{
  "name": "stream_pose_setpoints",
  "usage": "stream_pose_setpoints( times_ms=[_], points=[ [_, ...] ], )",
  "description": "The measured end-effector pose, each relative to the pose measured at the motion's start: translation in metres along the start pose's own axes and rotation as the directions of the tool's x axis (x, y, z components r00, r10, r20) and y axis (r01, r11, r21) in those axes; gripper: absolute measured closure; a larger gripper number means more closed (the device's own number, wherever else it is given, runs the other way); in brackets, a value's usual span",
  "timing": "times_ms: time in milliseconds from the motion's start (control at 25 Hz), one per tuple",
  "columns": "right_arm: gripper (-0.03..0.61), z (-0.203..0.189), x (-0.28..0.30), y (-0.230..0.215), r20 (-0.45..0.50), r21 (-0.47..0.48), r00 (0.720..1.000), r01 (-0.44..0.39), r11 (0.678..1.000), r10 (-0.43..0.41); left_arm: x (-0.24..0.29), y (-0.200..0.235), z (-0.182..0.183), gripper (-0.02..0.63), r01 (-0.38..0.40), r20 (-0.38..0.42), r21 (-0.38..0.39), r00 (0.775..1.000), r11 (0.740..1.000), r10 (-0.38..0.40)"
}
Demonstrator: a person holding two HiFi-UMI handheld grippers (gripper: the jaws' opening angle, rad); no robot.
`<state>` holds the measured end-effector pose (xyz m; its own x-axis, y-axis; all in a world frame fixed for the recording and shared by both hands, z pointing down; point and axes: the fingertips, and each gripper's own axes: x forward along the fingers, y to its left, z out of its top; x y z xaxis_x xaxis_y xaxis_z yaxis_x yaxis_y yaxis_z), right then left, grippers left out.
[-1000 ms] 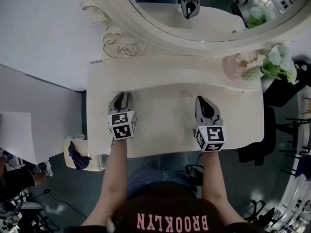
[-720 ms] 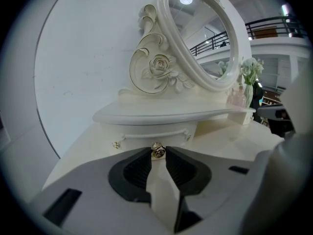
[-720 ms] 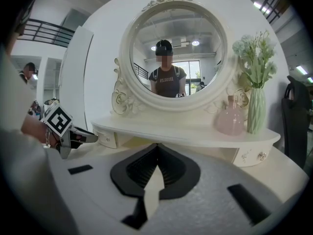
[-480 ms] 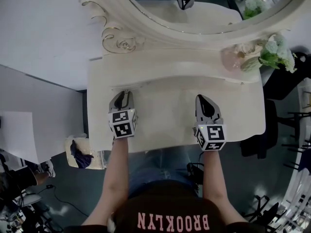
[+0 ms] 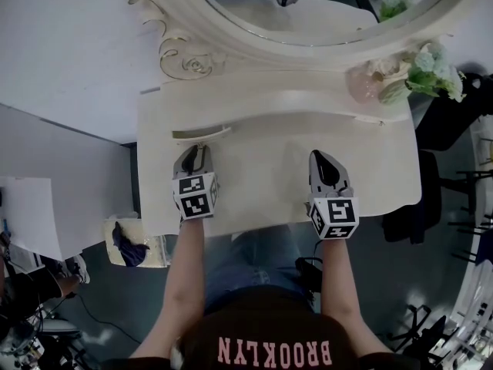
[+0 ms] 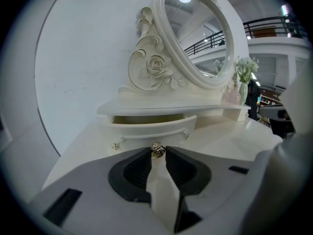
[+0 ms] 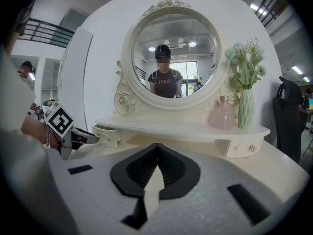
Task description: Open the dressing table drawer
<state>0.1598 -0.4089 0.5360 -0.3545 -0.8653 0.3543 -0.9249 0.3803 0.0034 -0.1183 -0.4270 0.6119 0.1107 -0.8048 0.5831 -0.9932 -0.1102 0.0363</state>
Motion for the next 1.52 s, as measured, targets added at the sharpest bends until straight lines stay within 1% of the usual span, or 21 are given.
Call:
stream_pose_setpoints(
  times_ms=[360, 560, 1000, 1400, 1520],
  points=[
    [0.580, -0.002, -0.013, 0.005, 0.009, 0.007, 1.000, 0.016, 1.000, -0.016, -0.009, -0.003, -0.006, 0.528, 0.003, 0.001, 0.004, 1.000, 1.000, -0.003],
    [0.580, -0.002, -0.019, 0.010, 0.012, 0.006, 1.000, 0.020, 1.000, -0.020, -0.014, -0.003, -0.010, 0.528, 0.005, -0.003, -0.009, 1.000, 1.000, -0.006],
    [0.580, -0.005, -0.028, 0.022, 0.015, 0.004, 1.000, 0.024, 1.000, -0.024, -0.027, -0.007, -0.019, 0.528, 0.017, -0.013, -0.012, 1.000, 1.000, -0.017],
    [0.580, -0.003, -0.032, 0.028, 0.016, -0.005, 0.999, 0.032, 0.999, -0.032, -0.035, -0.012, -0.025, 0.528, 0.027, -0.025, -0.037, 0.999, 0.999, -0.028],
    [0.580, -0.002, -0.032, 0.030, 0.020, -0.006, 0.999, 0.033, 0.999, -0.032, -0.037, -0.013, -0.027, 0.526, 0.031, -0.016, -0.051, 0.999, 0.998, -0.032]
  ],
)
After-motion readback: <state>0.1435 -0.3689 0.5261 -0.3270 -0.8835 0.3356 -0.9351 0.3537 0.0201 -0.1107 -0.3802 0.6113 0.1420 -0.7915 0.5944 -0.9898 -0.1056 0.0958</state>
